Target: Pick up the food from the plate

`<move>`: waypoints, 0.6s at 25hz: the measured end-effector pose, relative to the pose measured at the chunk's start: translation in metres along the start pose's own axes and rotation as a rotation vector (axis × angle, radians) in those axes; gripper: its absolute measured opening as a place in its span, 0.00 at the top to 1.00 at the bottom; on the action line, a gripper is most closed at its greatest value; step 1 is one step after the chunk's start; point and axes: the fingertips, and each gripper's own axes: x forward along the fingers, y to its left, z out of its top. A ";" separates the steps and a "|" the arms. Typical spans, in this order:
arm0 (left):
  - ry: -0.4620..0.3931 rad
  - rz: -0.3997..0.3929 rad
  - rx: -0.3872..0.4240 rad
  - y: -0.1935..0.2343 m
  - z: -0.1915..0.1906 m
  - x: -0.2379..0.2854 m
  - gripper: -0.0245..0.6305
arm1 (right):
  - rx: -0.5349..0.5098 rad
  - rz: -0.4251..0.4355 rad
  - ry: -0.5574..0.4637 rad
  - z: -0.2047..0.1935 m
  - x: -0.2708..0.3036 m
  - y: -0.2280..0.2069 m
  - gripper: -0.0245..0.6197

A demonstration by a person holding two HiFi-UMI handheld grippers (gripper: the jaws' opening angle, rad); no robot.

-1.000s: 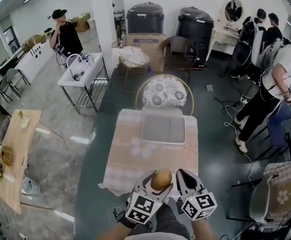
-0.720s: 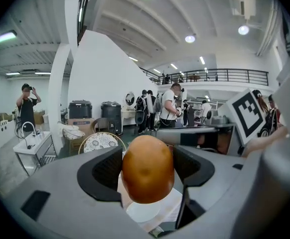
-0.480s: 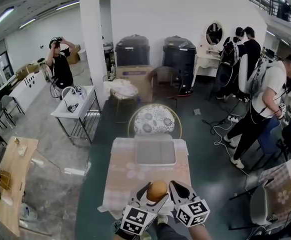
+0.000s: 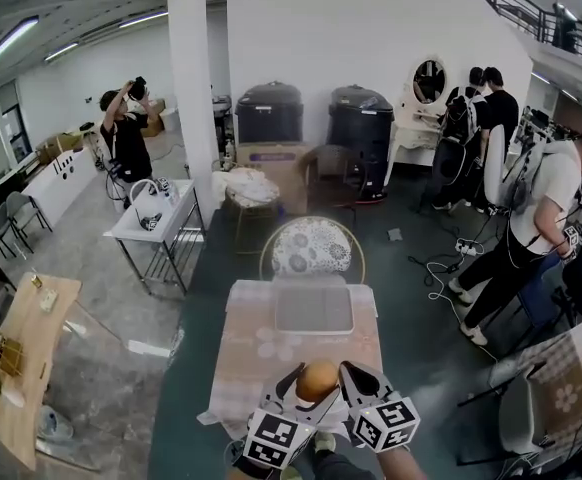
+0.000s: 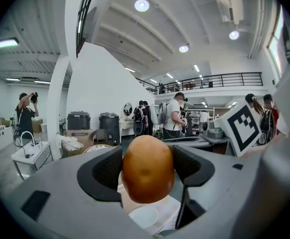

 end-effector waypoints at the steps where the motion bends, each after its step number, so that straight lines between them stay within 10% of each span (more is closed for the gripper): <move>1: -0.004 0.003 0.001 0.000 0.000 -0.001 0.48 | -0.004 0.002 0.000 0.001 -0.001 0.002 0.94; 15: -0.009 0.019 -0.008 -0.001 0.005 -0.008 0.48 | -0.031 0.019 0.004 0.003 -0.001 0.009 0.94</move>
